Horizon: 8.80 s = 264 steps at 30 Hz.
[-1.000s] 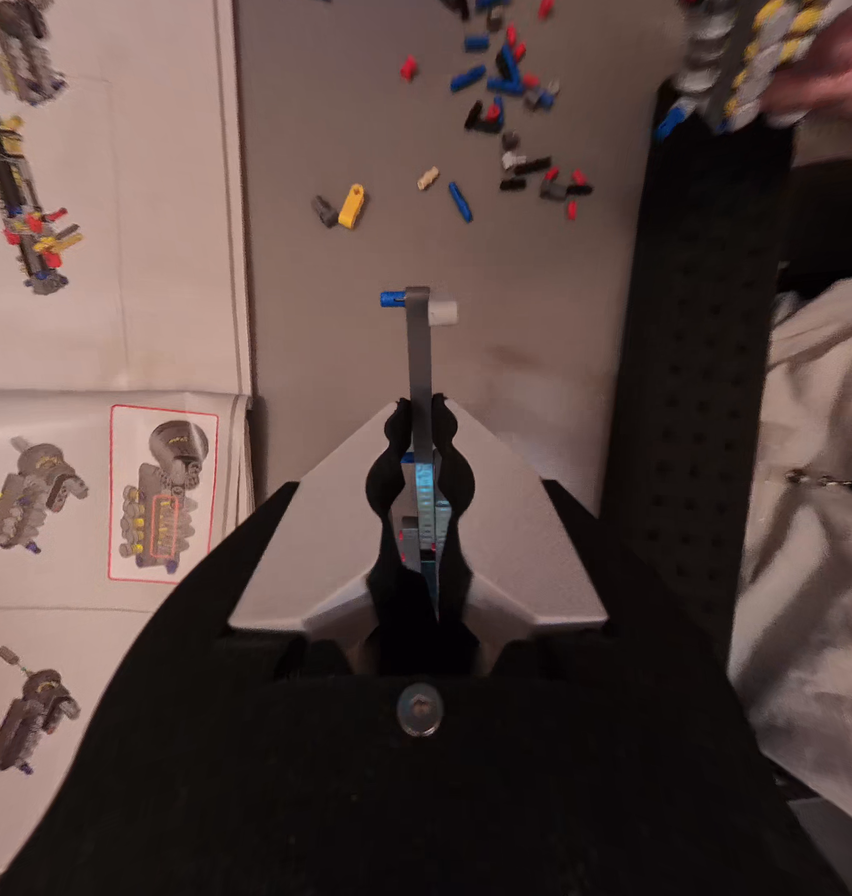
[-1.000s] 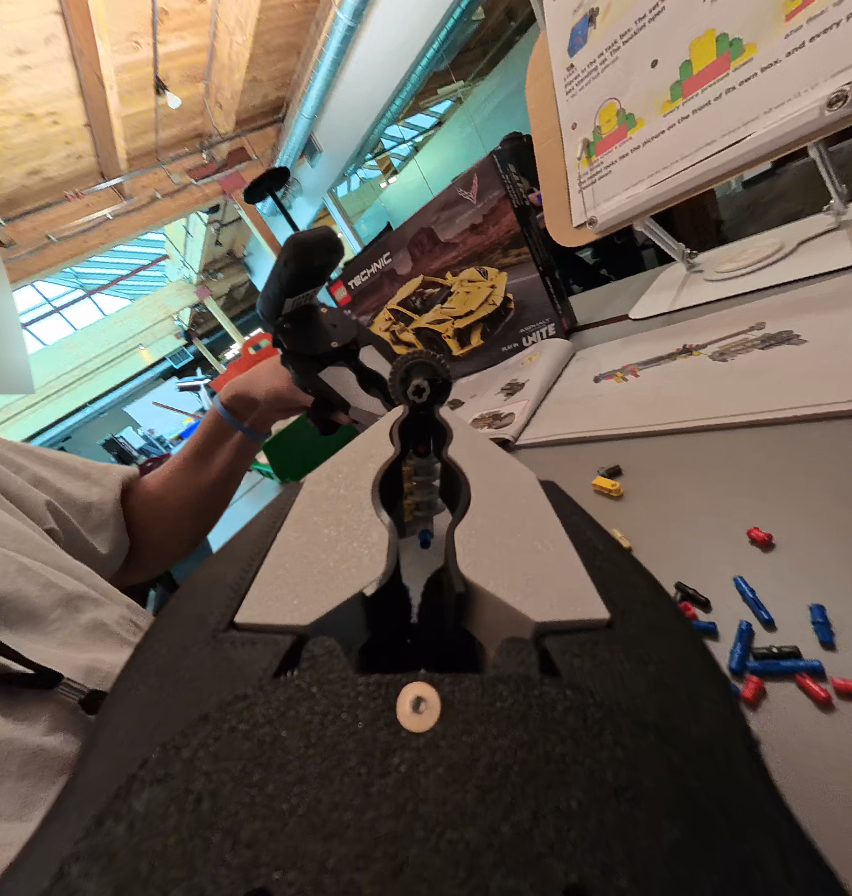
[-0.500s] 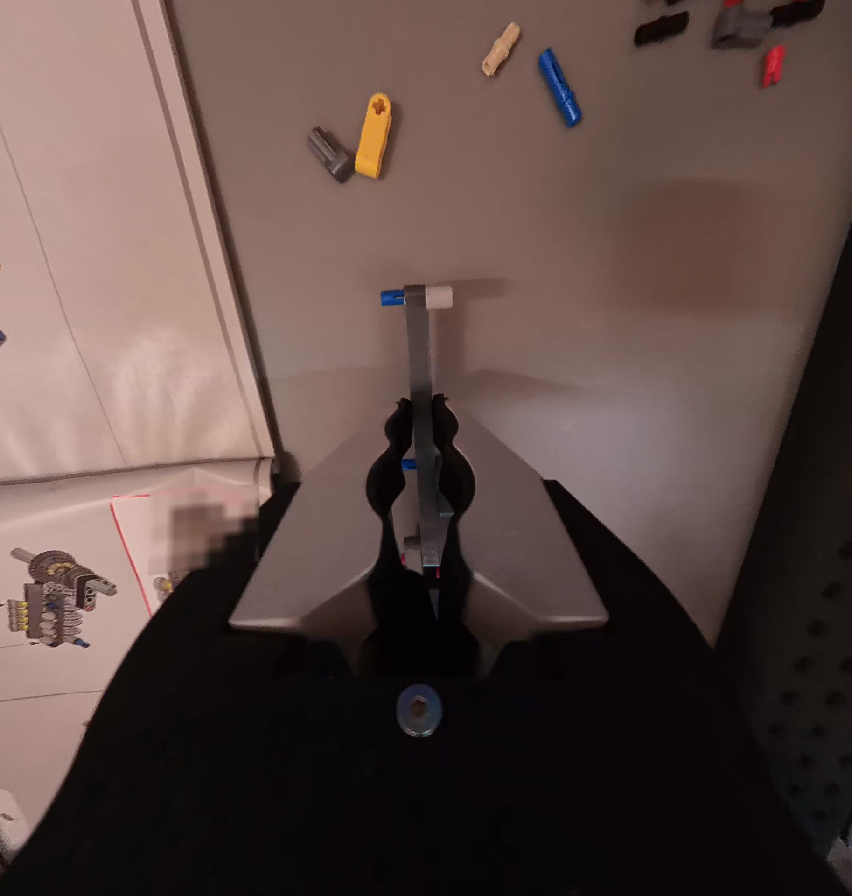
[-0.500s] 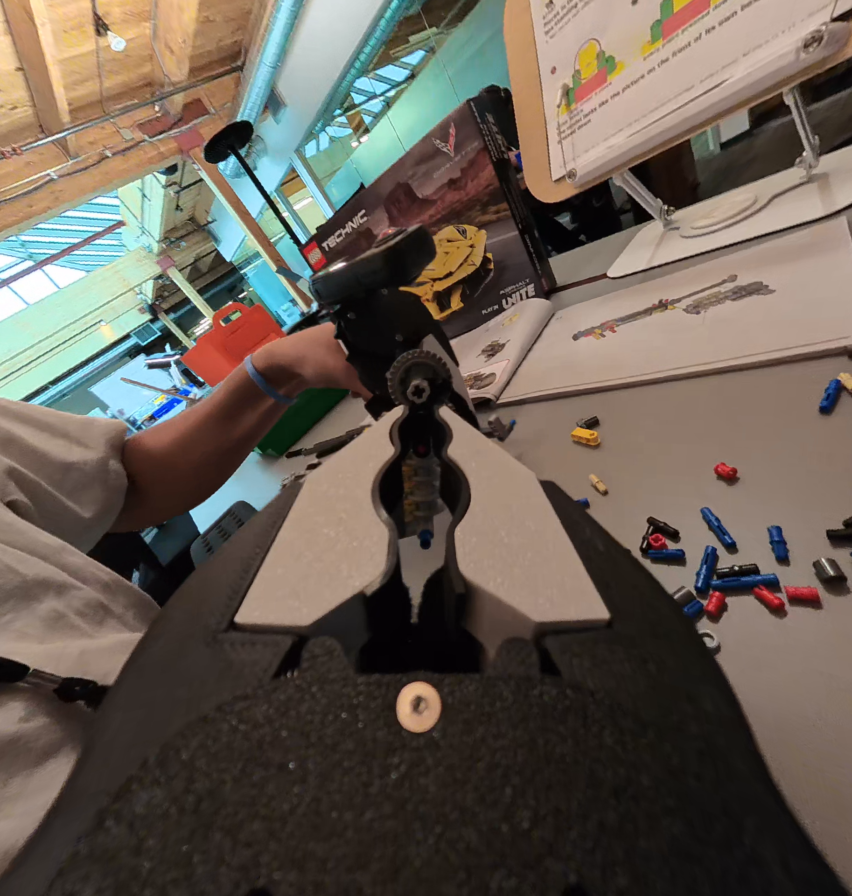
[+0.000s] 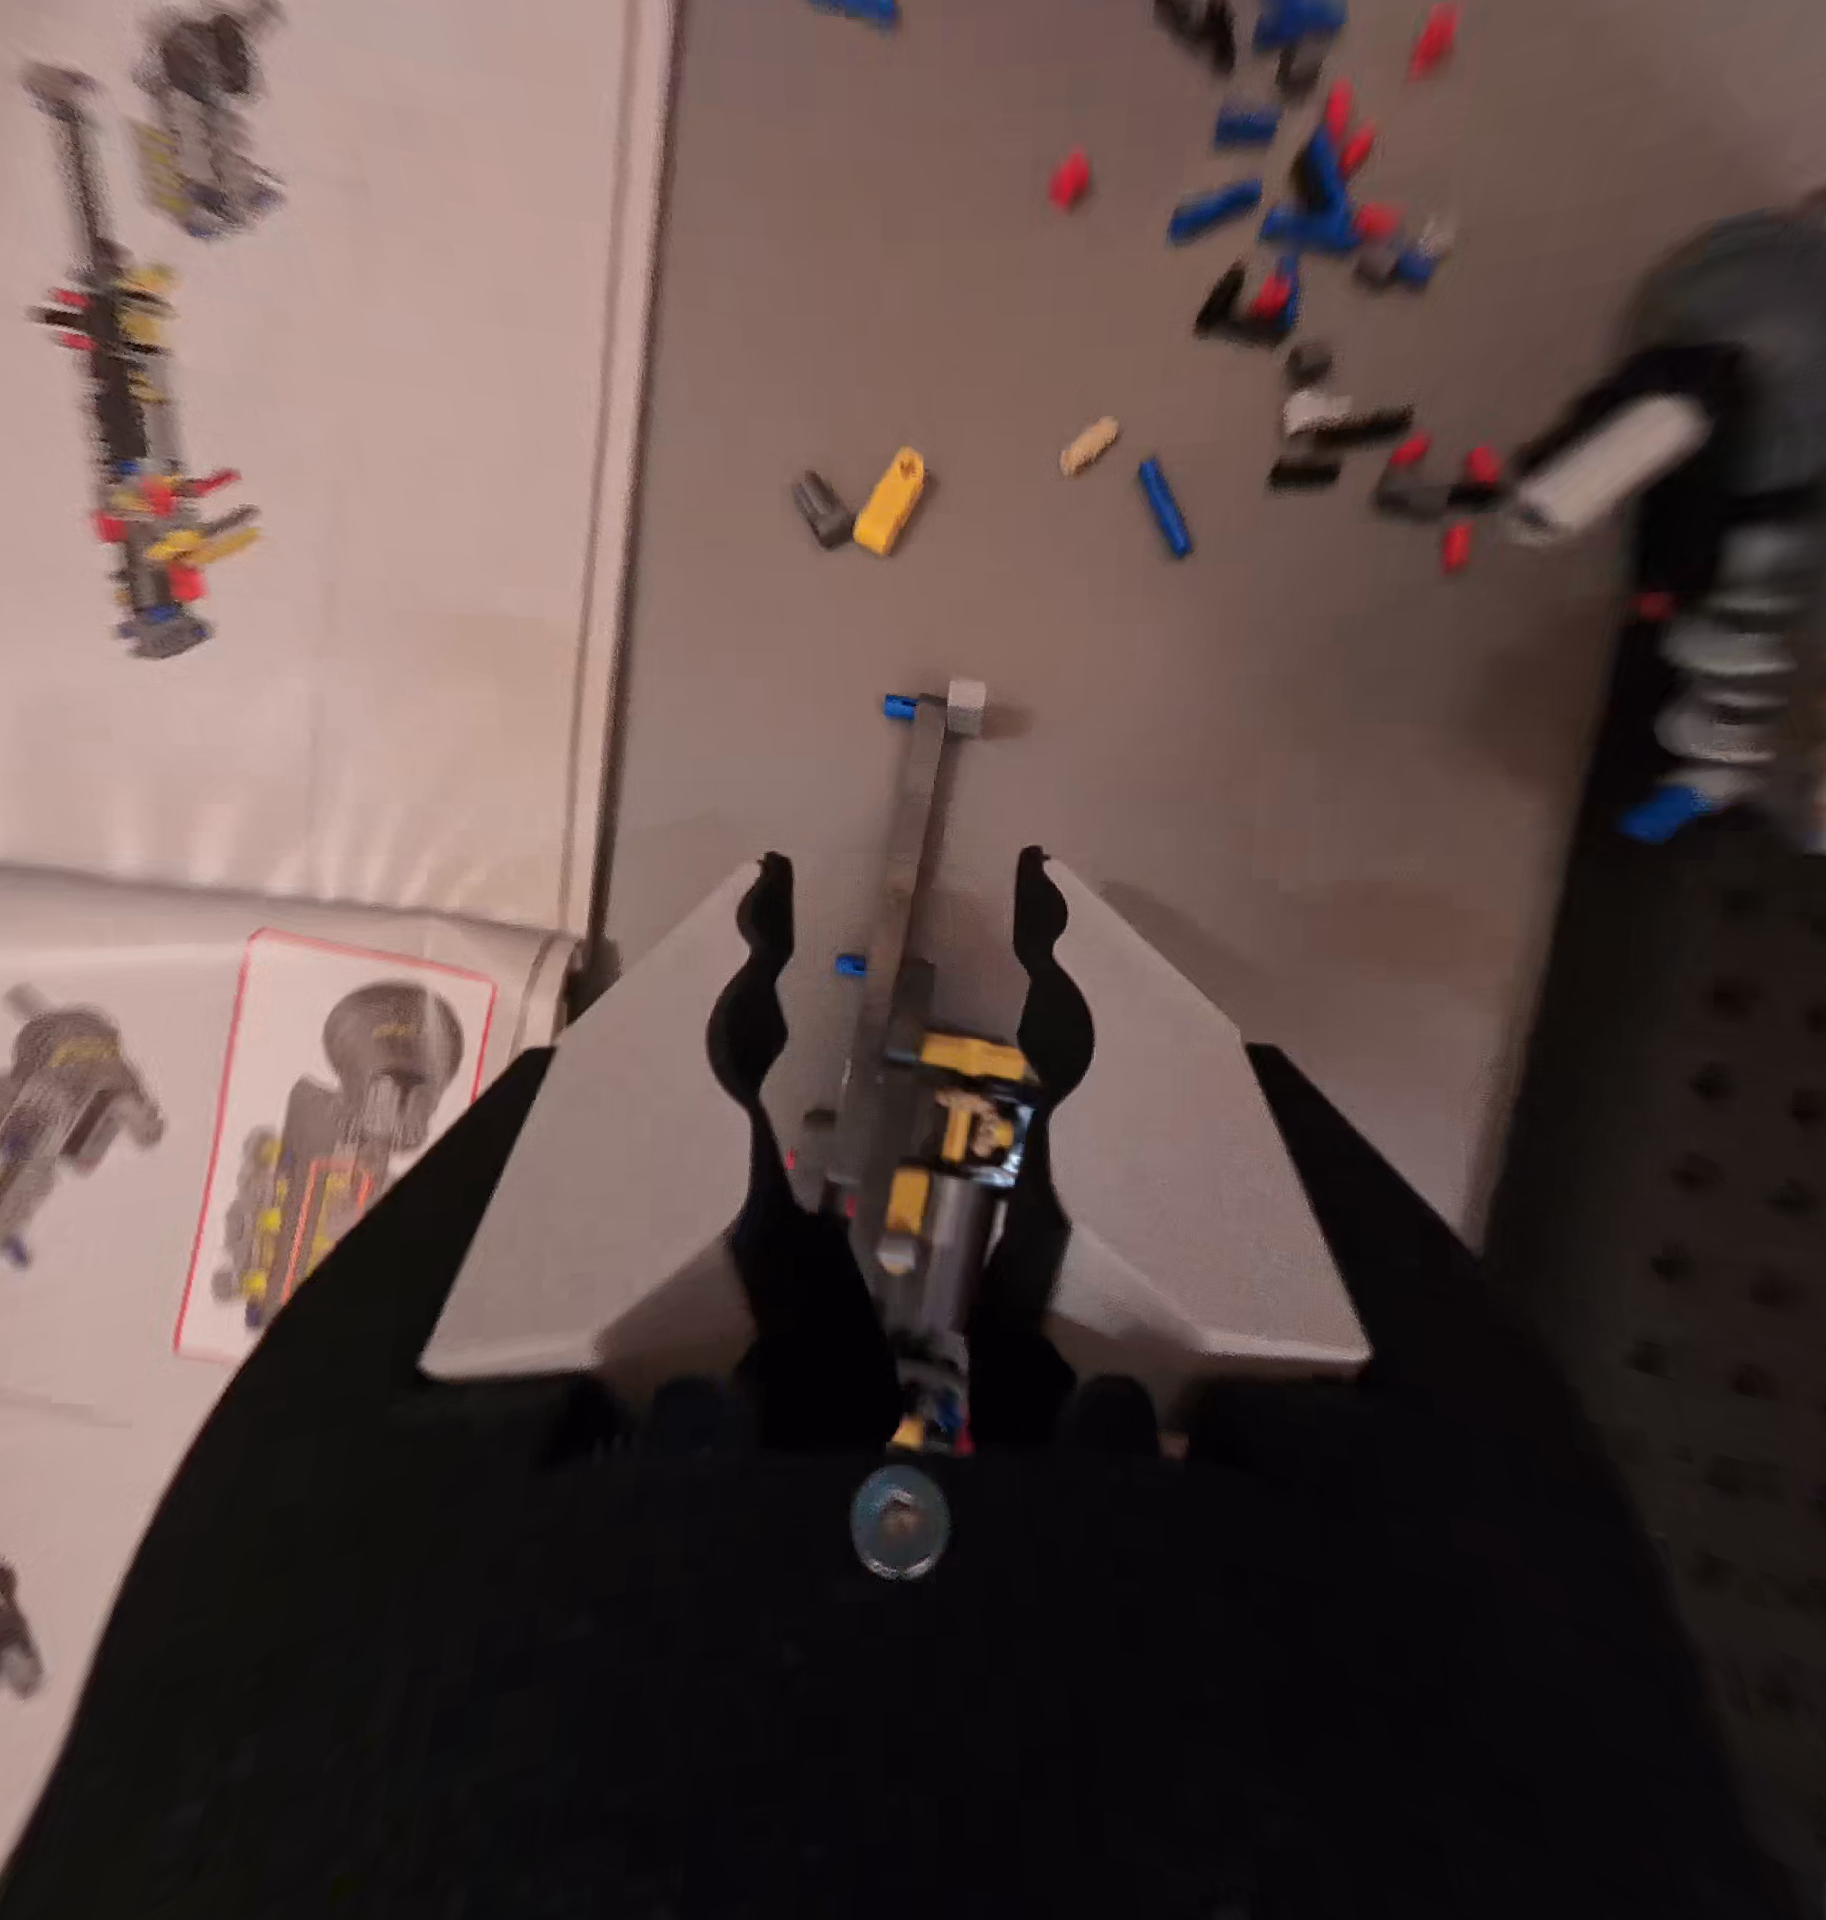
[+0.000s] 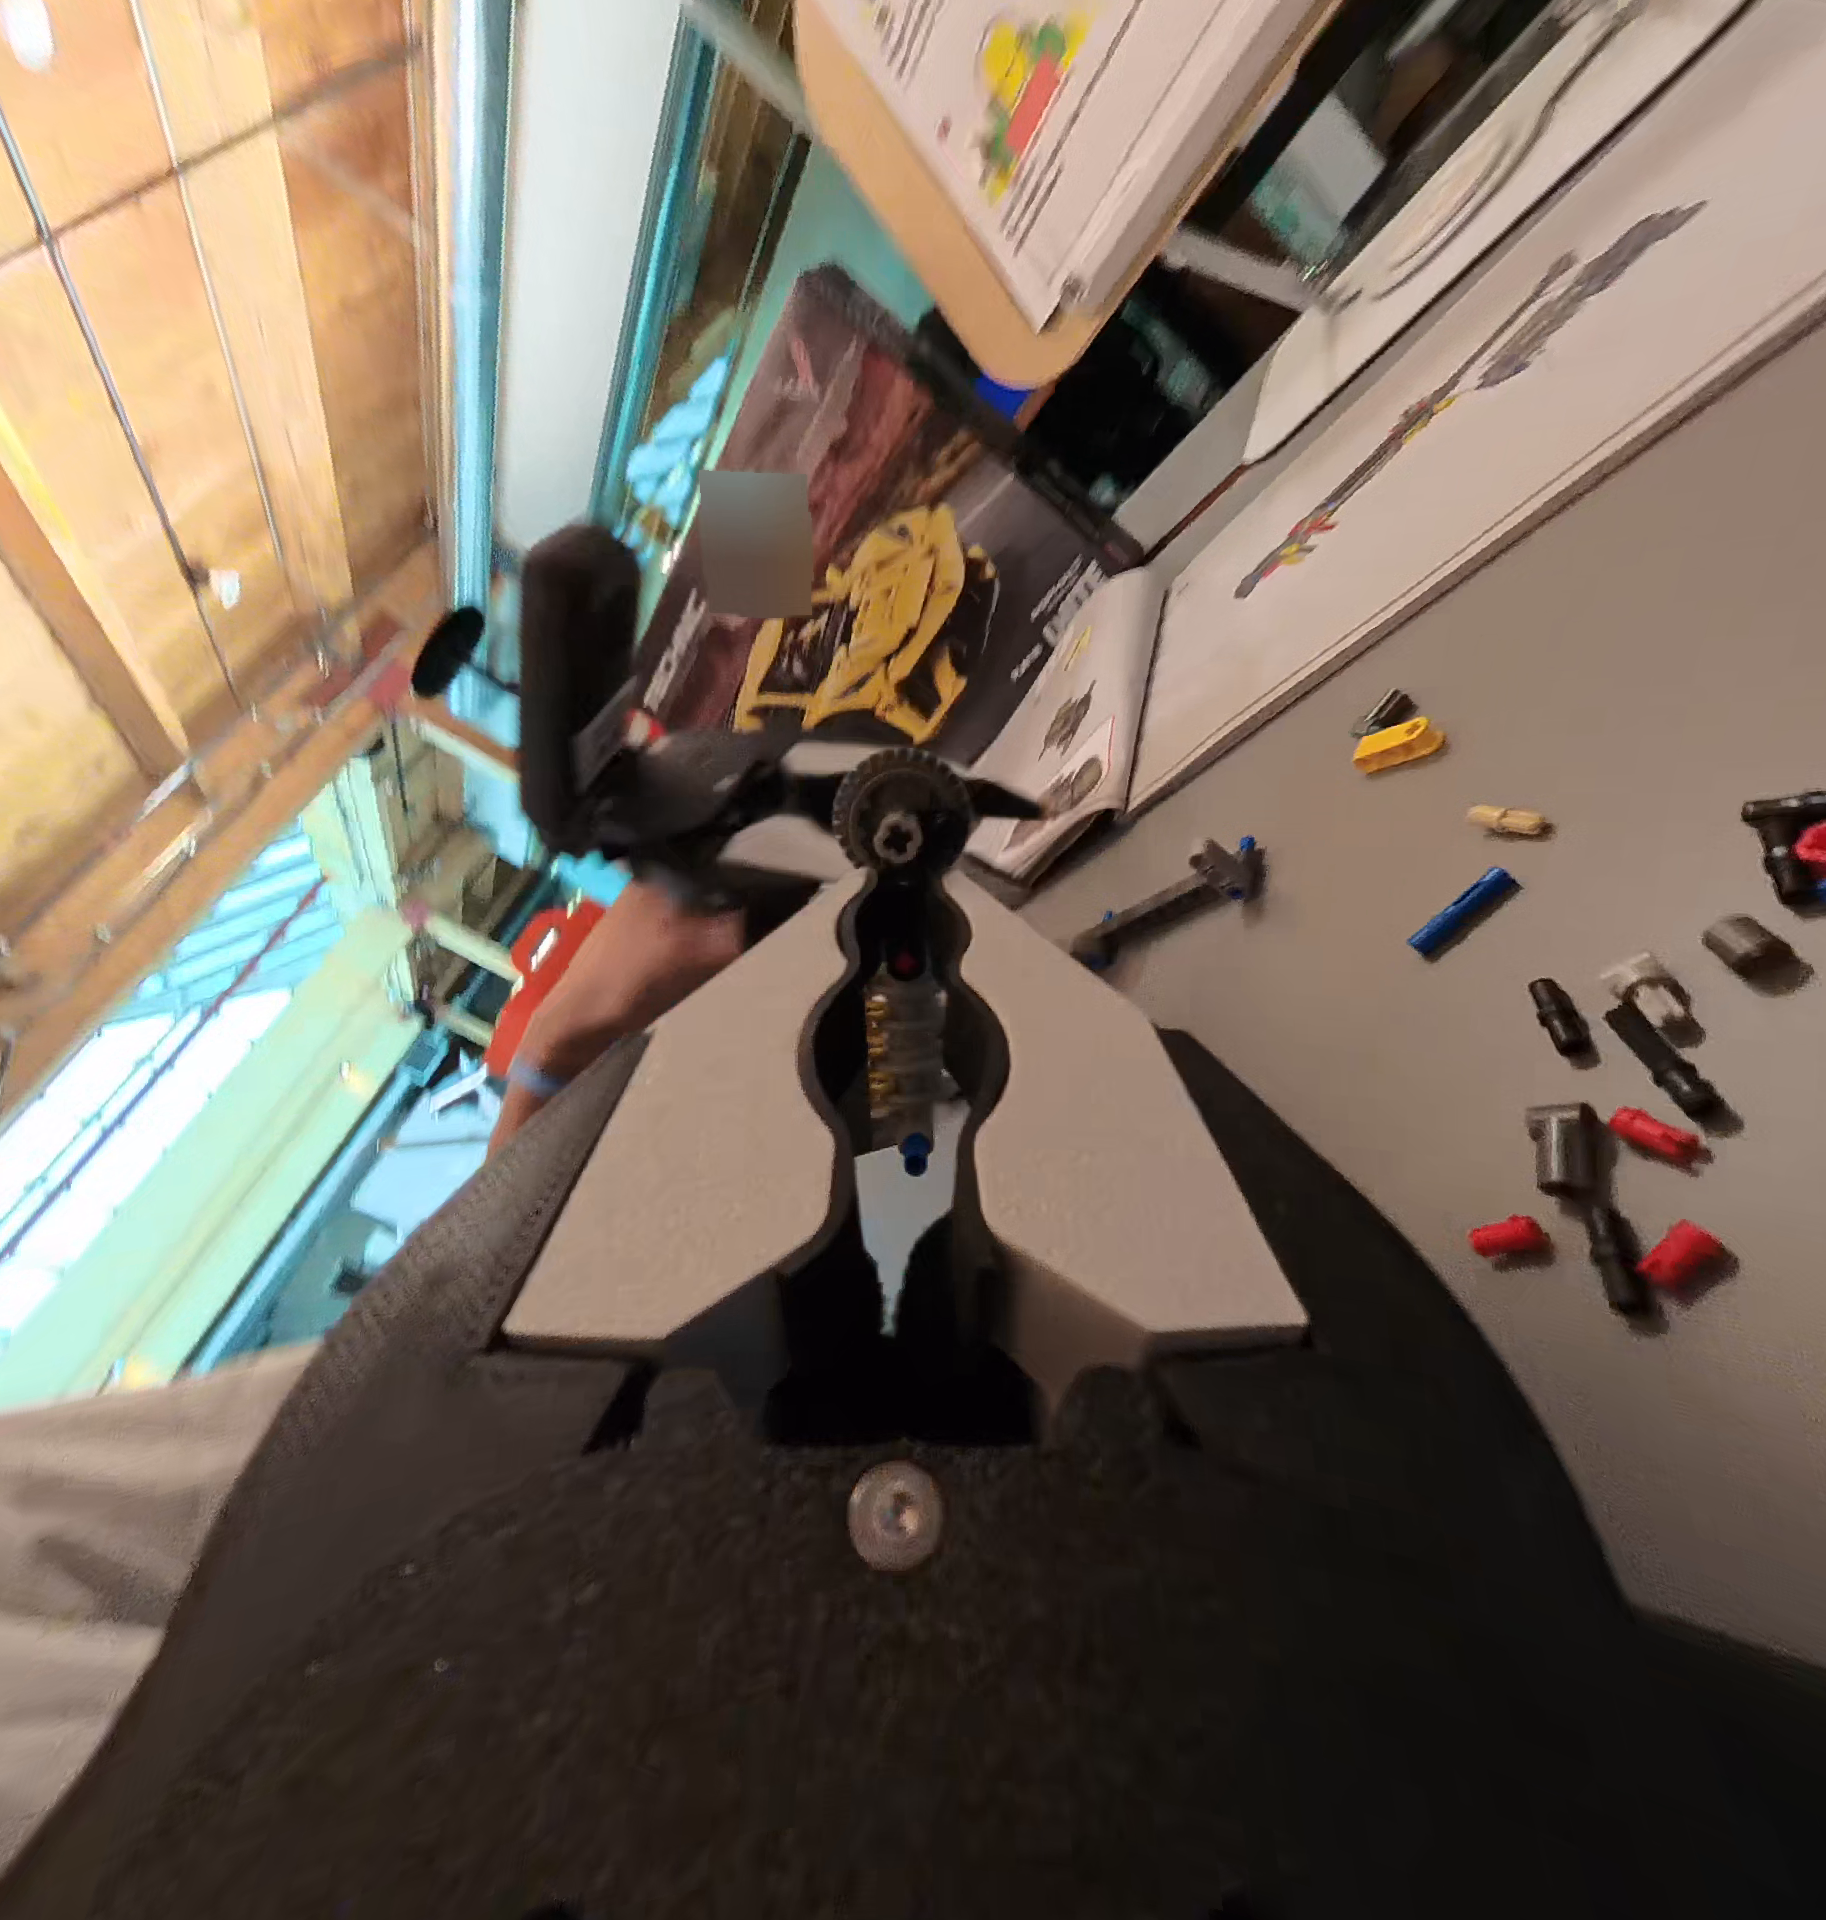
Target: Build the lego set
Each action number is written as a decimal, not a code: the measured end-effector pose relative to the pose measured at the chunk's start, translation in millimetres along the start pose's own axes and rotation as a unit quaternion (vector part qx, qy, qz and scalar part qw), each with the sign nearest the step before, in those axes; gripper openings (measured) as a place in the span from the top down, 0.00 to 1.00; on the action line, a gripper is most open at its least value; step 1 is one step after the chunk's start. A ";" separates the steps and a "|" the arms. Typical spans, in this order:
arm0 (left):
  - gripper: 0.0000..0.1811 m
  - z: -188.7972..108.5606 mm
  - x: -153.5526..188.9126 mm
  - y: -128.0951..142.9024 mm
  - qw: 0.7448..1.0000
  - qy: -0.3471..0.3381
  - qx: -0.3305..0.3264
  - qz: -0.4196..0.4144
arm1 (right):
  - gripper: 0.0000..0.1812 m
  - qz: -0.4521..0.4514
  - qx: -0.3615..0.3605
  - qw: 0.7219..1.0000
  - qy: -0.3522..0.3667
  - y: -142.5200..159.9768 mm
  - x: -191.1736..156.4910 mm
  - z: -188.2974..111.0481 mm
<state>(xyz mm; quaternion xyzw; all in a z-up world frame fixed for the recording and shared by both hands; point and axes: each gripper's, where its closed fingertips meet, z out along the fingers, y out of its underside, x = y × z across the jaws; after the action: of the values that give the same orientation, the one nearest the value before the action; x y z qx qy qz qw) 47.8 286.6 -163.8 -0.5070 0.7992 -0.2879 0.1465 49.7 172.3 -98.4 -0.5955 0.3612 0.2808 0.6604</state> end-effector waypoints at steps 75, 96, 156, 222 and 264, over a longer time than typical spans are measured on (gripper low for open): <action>0.96 -0.5 51.8 29.9 0.989 0.135 0.060 0.004 | 0.99 -0.508 -0.507 0.667 -0.201 65.4 67.5 49.9; 0.97 -3.6 26.3 31.3 0.991 0.113 0.071 -0.012 | 0.99 -0.523 -0.570 0.601 -0.204 51.8 71.1 72.9; 0.93 -36.9 -53.2 78.3 0.990 0.024 0.131 -0.055 | 0.99 -0.499 -0.692 0.497 -0.160 53.2 86.5 80.8; 0.95 9.5 40.9 43.3 0.984 0.139 0.037 0.102 | 0.99 -0.470 -0.622 0.576 -0.245 62.1 78.6 48.1; 0.97 -1.1 0.8 41.0 0.981 0.169 0.059 -0.074 | 0.67 -0.481 -0.651 0.527 -0.261 51.6 89.5 114.3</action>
<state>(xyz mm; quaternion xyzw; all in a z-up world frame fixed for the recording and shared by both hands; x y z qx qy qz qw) 17.1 299.3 -187.8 -0.4993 0.7542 -0.4262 0.0173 76.7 286.9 -197.7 -0.8438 -0.4509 0.2209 0.1895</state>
